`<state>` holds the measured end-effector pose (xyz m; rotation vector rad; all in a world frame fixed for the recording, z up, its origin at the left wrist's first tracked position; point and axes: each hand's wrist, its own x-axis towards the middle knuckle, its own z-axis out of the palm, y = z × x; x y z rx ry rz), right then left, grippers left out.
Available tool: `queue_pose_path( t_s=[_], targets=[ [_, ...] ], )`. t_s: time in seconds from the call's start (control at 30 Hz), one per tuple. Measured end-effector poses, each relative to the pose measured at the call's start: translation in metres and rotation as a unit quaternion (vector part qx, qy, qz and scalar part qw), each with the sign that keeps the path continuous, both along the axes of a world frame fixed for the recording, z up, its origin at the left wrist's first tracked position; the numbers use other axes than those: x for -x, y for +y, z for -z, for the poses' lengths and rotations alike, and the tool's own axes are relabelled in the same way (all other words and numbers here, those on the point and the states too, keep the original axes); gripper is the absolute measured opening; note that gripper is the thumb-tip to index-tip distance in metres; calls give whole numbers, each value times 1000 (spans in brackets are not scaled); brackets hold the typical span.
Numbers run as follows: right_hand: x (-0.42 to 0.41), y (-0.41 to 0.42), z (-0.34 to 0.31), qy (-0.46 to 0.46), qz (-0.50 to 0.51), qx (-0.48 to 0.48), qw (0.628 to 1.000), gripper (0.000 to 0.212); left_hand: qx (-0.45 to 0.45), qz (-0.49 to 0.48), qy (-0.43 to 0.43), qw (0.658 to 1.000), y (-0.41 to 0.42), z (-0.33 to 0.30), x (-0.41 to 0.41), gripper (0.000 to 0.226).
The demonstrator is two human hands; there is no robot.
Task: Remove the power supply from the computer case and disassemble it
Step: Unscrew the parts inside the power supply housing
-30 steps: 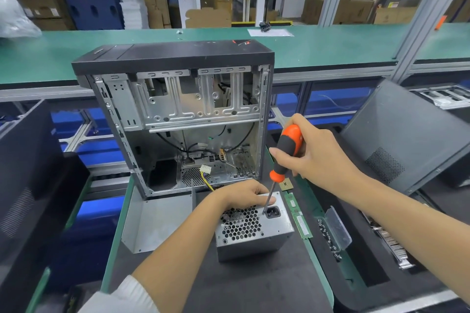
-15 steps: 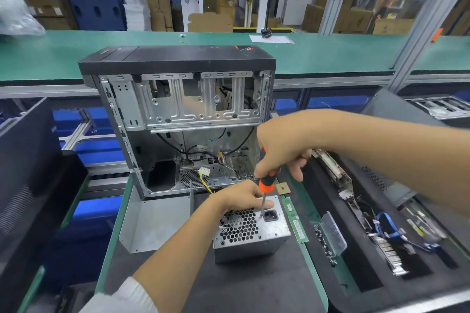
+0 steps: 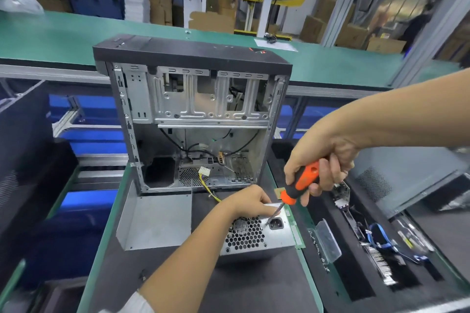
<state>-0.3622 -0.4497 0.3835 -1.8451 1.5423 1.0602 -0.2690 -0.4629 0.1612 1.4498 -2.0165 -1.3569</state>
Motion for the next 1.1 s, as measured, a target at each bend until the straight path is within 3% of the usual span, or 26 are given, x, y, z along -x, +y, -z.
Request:
queue_pose_path(
  t_s=[0.17, 0.3, 0.43, 0.57, 0.67, 0.8, 0.87, 1.0, 1.07, 1.1],
  targets=[
    [9, -9, 21, -18, 73, 8, 997, 39, 1, -11, -7, 1000, -2, 0, -1, 35],
    [11, -12, 18, 21, 91, -57, 994, 31, 2, -9, -6, 1000, -1, 1, 1, 34],
    [17, -7, 17, 17, 0, -34, 999, 24, -3, -10, -11, 1000, 1, 1, 1, 35],
    [13, -1, 16, 44, -196, 14, 979, 30, -4, -11, -9, 1000, 1, 2, 2, 36],
    [9, 11, 18, 98, -440, 84, 889, 33, -9, -14, -6, 1000, -1, 3, 0, 36],
    [23, 24, 24, 155, -687, 174, 688, 10, -16, -24, -27, 999, -10, 5, -3, 51],
    [30, 20, 27, 158, -763, 200, 595, 17, -14, -14, -44, 999, -14, 4, -4, 54],
    [31, 12, 20, 119, -807, 244, 524, 18, -29, 11, -23, 999, -13, 3, -3, 43],
    [30, 12, 22, 104, -803, 267, 523, 17, -26, 2, -8, 1000, -10, 3, -2, 43],
    [29, 12, 25, 105, -782, 277, 548, 16, -22, -1, -4, 1000, -10, 3, -2, 43]
  ],
)
